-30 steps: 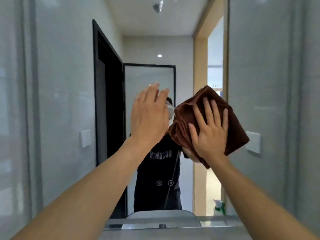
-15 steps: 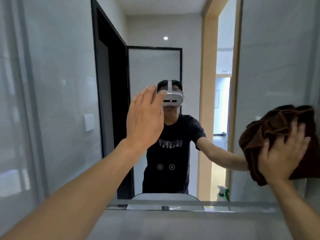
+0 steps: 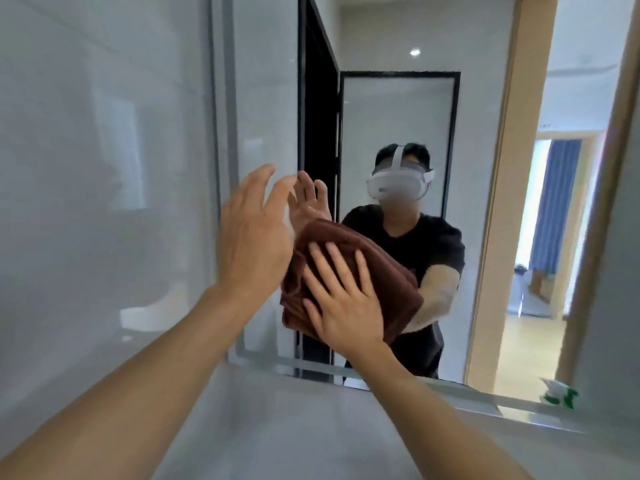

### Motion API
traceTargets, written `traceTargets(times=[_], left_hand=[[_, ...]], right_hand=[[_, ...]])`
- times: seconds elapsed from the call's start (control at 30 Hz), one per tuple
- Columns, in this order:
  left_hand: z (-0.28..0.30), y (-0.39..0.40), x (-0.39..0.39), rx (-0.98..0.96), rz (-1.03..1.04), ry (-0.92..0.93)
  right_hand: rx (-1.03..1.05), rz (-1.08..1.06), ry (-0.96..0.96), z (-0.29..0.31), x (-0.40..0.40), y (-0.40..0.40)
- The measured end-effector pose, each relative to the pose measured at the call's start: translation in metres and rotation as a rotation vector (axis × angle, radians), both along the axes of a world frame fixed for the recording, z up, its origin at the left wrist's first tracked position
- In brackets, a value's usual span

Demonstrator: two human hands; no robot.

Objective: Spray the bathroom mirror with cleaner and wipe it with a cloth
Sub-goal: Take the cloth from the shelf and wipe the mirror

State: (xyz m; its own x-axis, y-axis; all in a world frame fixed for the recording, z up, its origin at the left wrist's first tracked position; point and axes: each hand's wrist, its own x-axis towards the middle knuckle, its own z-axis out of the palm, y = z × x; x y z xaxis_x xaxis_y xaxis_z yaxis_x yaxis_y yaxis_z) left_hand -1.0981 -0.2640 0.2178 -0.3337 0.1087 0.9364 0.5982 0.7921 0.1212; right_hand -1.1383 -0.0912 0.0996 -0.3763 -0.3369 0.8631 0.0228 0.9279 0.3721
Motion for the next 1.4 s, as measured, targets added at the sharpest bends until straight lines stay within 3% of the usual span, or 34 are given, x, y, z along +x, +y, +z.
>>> traceTargets(times=[0.1,0.37,0.43,0.57,0.8,0.97,1.17,1.4], left_hand=[[-0.014,-0.033,-0.015,0.0,0.059,-0.024],[-0.05,-0.054,-0.035,-0.078,0.063,-0.053],[-0.054,-0.048,-0.037,-0.099,0.042,-0.039],[-0.056,-0.016,-0.033,-0.063,-0.023,-0.033],[-0.054,0.071,-0.005,-0.087,-0.178,0.019],[-0.064,0.151,0.022,-0.144,-0.285,0.071],[-0.072,0.255,0.064,-0.16,-0.47,0.174],[-0.072,0.341,0.105,-0.183,-0.594,0.225]], right_hand=[[0.076,0.114,-0.094,-0.023,-0.044,-0.058],[-0.077,0.232,-0.106,-0.078,-0.08,-0.129],[-0.033,0.257,-0.172,-0.085,-0.078,-0.123],[0.307,0.042,-0.23,-0.099,-0.05,-0.077],[0.312,0.076,-0.298,-0.113,0.026,0.043],[0.207,0.024,-0.267,-0.113,0.099,0.161],[0.0,-0.252,0.014,-0.1,0.193,0.307],[-0.592,-0.438,0.359,-0.112,0.249,0.394]])
